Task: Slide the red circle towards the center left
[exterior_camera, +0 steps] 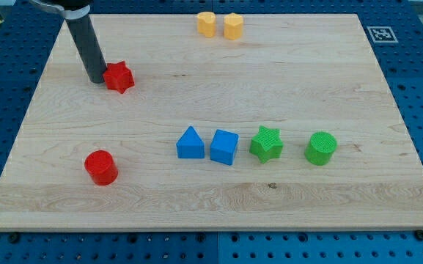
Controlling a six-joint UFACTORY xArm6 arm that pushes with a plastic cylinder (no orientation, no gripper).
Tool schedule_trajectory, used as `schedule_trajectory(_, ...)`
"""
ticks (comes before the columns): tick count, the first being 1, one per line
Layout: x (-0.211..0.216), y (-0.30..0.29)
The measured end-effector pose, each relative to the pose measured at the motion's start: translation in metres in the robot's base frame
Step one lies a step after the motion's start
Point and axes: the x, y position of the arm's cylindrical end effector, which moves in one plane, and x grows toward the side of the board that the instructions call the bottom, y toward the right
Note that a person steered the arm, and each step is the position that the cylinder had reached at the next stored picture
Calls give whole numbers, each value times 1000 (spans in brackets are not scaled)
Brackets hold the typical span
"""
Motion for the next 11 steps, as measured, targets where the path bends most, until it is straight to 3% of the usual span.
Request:
schedule_trajectory(1,0,1)
schedule_trajectory(3,9,87)
schedule_trajectory(4,36,95)
schedule_trajectory(6,145,27)
schedule_trajectory(8,247,27)
schedule_trajectory(11,250,74)
